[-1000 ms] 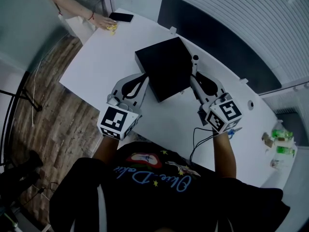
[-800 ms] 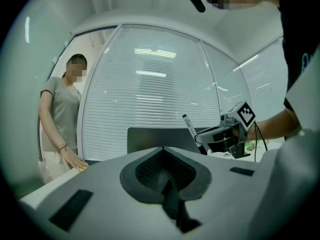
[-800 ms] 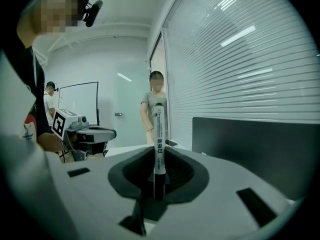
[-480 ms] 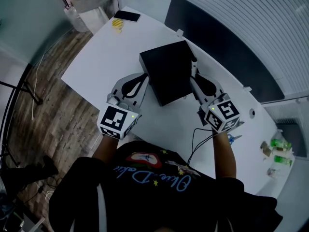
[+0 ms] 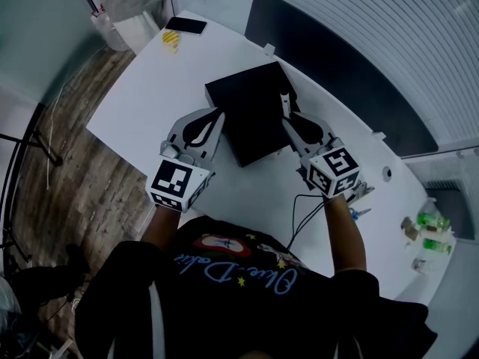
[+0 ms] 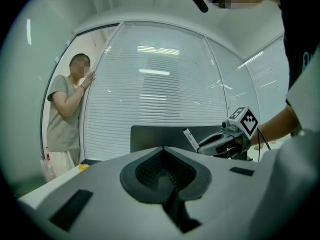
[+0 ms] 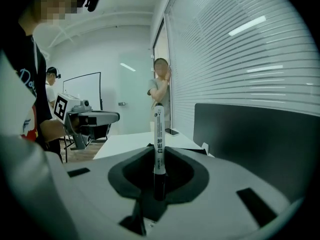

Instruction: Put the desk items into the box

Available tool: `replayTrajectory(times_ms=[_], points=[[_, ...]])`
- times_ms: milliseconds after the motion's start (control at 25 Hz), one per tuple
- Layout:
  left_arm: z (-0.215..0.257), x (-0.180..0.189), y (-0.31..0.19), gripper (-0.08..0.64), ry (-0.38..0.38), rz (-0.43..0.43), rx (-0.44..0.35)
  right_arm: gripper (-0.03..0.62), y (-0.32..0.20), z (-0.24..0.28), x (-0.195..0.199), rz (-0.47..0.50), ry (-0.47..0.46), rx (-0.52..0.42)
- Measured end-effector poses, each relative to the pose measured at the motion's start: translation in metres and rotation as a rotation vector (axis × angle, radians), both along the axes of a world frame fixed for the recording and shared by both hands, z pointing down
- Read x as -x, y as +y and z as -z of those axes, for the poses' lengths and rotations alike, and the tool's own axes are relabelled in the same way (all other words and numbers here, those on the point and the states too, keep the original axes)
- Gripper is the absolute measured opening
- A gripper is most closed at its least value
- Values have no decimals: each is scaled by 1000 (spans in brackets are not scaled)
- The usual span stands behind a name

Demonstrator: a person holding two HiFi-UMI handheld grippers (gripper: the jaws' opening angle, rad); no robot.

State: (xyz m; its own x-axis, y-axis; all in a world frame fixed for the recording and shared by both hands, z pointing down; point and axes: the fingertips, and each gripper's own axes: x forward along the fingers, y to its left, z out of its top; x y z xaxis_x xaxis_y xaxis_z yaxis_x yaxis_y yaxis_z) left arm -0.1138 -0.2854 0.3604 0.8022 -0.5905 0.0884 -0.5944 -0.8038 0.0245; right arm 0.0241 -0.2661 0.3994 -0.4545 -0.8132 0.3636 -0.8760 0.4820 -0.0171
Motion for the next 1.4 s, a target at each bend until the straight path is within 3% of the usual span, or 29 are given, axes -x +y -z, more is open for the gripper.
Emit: replayTrajectory(times_ms=[720,1400], points=[[-19,-20,-16,8,-26,4,50,72,-18,-48,-10,38,42,89],[-19,-17,-12,8,-39,18,44,72,-11,-85,-2,149,222,160]])
